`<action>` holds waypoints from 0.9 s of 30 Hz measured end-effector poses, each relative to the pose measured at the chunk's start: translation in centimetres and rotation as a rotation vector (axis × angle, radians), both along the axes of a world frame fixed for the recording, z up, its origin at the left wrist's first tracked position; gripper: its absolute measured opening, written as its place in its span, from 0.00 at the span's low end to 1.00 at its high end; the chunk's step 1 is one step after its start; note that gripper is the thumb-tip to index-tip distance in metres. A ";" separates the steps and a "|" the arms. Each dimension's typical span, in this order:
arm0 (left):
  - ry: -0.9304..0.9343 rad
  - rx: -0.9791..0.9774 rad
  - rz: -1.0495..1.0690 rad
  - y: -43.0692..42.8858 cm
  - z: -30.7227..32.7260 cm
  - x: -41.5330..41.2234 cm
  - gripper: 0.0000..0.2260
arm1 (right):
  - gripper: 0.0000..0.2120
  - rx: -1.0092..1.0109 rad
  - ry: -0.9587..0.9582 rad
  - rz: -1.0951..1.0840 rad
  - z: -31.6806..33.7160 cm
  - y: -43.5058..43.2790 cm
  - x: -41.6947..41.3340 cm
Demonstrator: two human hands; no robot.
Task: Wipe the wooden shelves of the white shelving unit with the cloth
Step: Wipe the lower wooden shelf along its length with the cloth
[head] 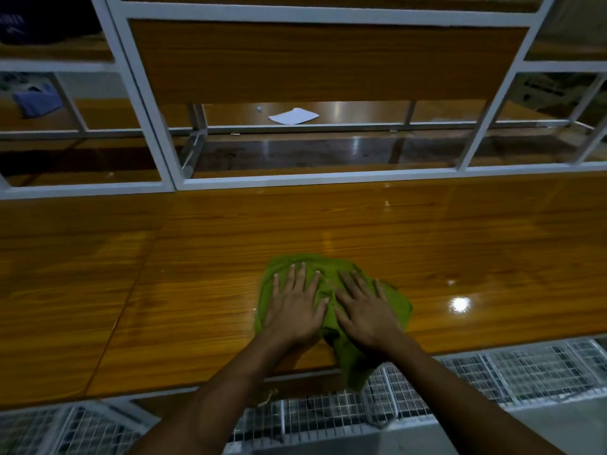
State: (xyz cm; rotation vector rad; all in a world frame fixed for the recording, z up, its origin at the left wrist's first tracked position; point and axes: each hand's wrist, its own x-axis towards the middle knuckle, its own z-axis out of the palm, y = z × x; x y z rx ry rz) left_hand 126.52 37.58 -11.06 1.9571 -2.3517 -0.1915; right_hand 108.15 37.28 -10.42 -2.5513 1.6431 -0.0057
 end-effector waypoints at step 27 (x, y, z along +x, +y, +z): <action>0.003 0.055 -0.062 -12.3 0.4 -3.0 0.30 | 0.38 0.018 0.011 -0.065 -0.1 -10.4 -2.7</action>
